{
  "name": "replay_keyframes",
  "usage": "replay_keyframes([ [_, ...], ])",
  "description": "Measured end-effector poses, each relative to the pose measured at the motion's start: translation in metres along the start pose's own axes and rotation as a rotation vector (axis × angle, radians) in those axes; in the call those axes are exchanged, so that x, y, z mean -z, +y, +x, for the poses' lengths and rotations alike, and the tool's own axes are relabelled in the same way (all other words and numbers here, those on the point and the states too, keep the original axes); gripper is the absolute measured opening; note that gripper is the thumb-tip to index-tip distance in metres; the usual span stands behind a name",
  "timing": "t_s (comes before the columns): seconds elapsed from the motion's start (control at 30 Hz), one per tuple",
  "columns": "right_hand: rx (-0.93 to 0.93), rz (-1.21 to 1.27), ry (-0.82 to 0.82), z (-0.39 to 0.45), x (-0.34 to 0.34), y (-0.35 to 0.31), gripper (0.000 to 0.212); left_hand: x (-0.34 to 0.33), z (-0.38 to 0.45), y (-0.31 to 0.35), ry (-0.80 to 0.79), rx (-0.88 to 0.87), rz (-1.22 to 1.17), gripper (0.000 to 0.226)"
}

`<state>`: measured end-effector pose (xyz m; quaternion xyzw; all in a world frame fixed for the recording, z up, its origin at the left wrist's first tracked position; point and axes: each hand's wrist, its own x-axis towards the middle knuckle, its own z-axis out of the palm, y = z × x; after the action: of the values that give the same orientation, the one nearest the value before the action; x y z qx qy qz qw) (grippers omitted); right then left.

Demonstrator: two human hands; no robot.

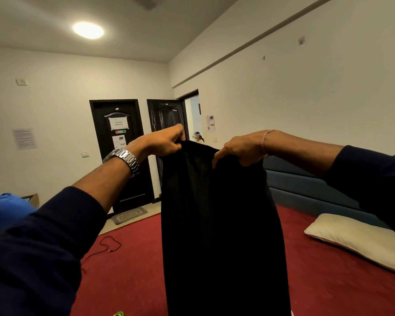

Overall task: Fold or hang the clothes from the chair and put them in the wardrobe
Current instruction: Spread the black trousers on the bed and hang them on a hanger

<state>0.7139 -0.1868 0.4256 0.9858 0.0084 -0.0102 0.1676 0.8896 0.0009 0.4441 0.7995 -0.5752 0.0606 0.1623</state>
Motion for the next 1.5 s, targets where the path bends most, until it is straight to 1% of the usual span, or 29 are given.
replay_keyframes([
  [0.1,-0.025,0.083,0.104,0.001,-0.002,-0.001,0.050,-0.002,0.002,0.001,-0.005,0.003,-0.100,0.028],
  [0.17,-0.021,0.198,0.233,0.001,-0.005,0.003,0.026,0.000,0.003,0.002,-0.011,-0.010,-0.149,0.030],
  [0.2,-0.021,0.261,0.289,0.002,-0.007,0.004,0.019,0.001,0.004,0.002,-0.018,-0.018,-0.170,0.030],
  [0.3,-0.052,0.408,0.357,-0.001,-0.011,0.008,0.040,0.006,0.006,0.002,-0.040,-0.040,-0.205,0.025],
  [0.33,-0.026,0.438,0.347,-0.002,-0.011,0.009,0.037,0.008,0.007,0.000,-0.040,-0.045,-0.207,0.022],
  [0.4,0.052,0.457,0.309,-0.004,-0.010,0.013,0.022,0.011,0.007,-0.004,-0.018,-0.062,-0.241,0.014],
  [0.43,0.066,0.473,0.280,-0.007,-0.008,0.015,0.028,0.012,0.006,-0.004,0.000,-0.081,-0.259,0.013],
  [0.53,0.056,0.486,0.185,-0.013,0.003,0.014,0.058,0.012,0.008,0.002,0.046,-0.159,-0.259,0.022],
  [0.6,0.017,0.465,0.141,-0.012,0.013,0.012,0.067,0.012,0.011,0.007,0.048,-0.189,-0.211,0.026],
  [0.67,-0.069,0.379,0.084,-0.010,0.024,0.011,0.070,0.010,0.014,0.009,0.051,-0.195,-0.178,0.030],
  [0.73,-0.189,0.250,0.052,-0.008,0.034,0.008,0.067,0.004,0.015,0.009,0.073,-0.182,-0.179,0.035],
  [0.77,-0.253,0.191,0.062,-0.007,0.038,0.004,0.066,0.000,0.016,0.011,0.092,-0.178,-0.187,0.037],
  [0.83,-0.361,0.092,0.136,-0.004,0.039,-0.004,0.062,-0.004,0.016,0.014,0.119,-0.190,-0.192,0.035],
  [0.87,-0.407,0.089,0.185,0.000,0.037,-0.005,0.060,-0.006,0.017,0.016,0.121,-0.207,-0.177,0.029],
  [0.9,-0.450,0.137,0.223,0.005,0.034,-0.004,0.056,-0.006,0.018,0.019,0.118,-0.225,-0.142,0.021],
  [0.93,-0.492,0.239,0.245,0.010,0.031,-0.003,0.048,-0.007,0.019,0.021,0.107,-0.234,-0.100,0.015],
  [1.0,-0.554,0.485,0.281,0.017,0.031,-0.002,0.021,-0.011,0.021,0.029,0.074,-0.224,-0.041,0.020],
  [1.03,-0.571,0.586,0.306,0.019,0.034,-0.004,0.015,-0.013,0.022,0.032,0.062,-0.217,-0.016,0.022],
  [1.1,-0.577,0.712,0.333,0.025,0.041,-0.008,0.017,-0.017,0.026,0.036,0.046,-0.197,-0.002,0.022],
  [1.13,-0.571,0.744,0.322,0.028,0.043,-0.009,0.017,-0.019,0.027,0.038,0.044,-0.175,-0.050,0.023],
  [1.23,-0.563,0.884,0.264,0.030,0.047,-0.010,0.013,-0.022,0.023,0.051,0.053,-0.074,-0.379,0.042],
  [1.27,-0.531,0.992,0.275,0.028,0.045,-0.006,0.012,-0.022,0.021,0.054,0.045,-0.037,-0.441,0.045],
  [1.3,-0.501,1.120,0.302,0.026,0.045,-0.003,0.011,-0.022,0.020,0.056,0.036,-0.009,-0.454,0.047],
  [1.33,-0.471,1.225,0.314,0.024,0.044,-0.001,0.011,-0.021,0.021,0.057,0.027,0.014,-0.438,0.049],
  [1.37,-0.453,1.241,0.292,0.025,0.045,-0.001,0.011,-0.021,0.020,0.056,0.021,0.030,-0.412,0.050],
  [1.43,-0.457,1.076,0.192,0.026,0.046,-0.008,0.009,-0.020,0.021,0.049,-0.001,0.034,-0.318,0.044],
  [1.47,-0.453,1.018,0.163,0.026,0.048,-0.012,0.009,-0.019,0.022,0.046,-0.014,0.018,-0.240,0.040],
  [1.5,-0.439,1.007,0.170,0.025,0.049,-0.012,0.012,-0.019,0.022,0.043,-0.022,-0.003,-0.163,0.035],
])
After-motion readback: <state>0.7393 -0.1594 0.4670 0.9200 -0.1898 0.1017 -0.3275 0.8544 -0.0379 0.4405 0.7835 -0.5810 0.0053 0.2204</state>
